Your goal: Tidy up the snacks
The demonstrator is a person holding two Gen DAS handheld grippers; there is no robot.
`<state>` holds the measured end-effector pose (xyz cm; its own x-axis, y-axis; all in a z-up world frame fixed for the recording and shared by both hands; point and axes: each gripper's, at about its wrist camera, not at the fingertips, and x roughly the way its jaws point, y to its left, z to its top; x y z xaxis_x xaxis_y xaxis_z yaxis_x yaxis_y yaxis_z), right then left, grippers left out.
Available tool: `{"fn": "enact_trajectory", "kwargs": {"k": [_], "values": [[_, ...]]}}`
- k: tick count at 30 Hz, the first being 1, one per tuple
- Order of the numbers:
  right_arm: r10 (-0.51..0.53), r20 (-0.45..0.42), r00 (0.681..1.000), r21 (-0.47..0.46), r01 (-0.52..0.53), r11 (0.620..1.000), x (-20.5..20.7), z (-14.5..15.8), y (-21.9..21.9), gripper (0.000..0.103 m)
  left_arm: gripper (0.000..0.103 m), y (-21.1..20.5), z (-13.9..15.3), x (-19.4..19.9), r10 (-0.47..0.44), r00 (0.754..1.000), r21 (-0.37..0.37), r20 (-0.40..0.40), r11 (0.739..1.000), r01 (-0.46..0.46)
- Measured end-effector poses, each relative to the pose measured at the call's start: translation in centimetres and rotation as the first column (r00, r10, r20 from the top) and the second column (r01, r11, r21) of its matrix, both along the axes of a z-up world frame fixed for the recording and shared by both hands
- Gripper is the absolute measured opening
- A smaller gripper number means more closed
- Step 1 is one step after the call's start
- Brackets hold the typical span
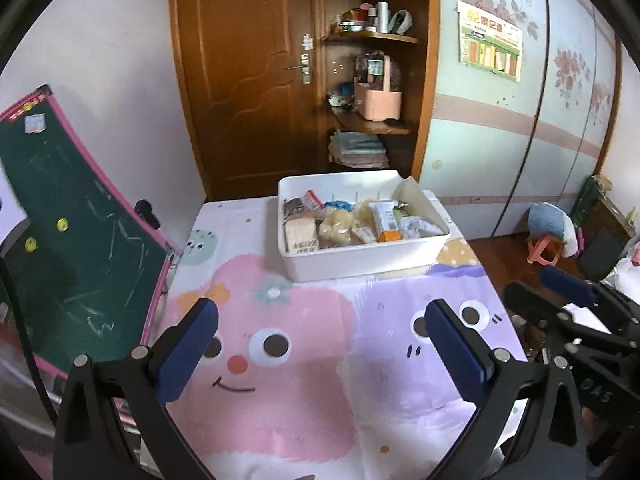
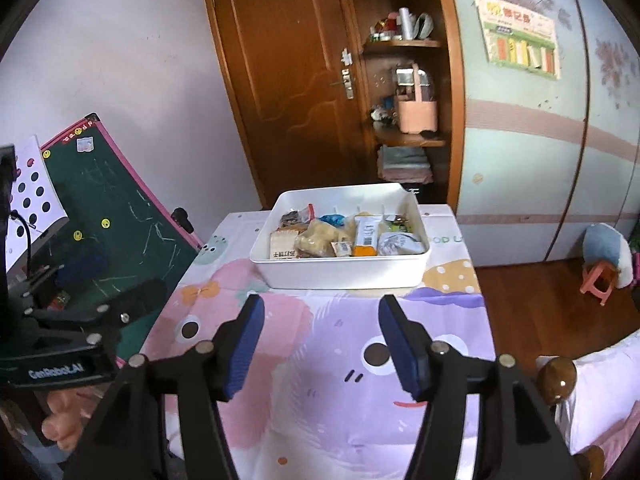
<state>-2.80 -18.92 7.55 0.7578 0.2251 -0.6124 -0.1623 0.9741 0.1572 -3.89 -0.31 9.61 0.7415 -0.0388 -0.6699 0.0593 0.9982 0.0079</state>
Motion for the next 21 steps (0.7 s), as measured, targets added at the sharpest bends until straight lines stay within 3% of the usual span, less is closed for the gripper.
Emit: {"fn": "enact_trajectory", "kwargs": {"k": [9, 15, 21], "values": [[-0.014, -0.048, 0.999, 0.104, 0.019, 0.994, -2.1, -1.3, -1.0, 0.061, 0.103, 0.9, -2.5, -2.3, 0.035, 0.999, -0.029, -0.034, 0.999, -0.035], [-0.012, -0.047, 0.999, 0.043, 0.014, 0.999, -2.6, -2.3, 0.3, 0.061, 0.103, 1.4, -3.5, -1.7, 0.043, 0.997, -0.057, -0.071, 0.997, -0.047], [0.022, -0.110, 0.994, 0.027, -0.019, 0.999, -2.5, -4.0, 1.8, 0.061, 0.103, 1.9, -4.2, -1.5, 0.068, 0.994, -0.068, -0.085, 0.995, -0.074]]}}
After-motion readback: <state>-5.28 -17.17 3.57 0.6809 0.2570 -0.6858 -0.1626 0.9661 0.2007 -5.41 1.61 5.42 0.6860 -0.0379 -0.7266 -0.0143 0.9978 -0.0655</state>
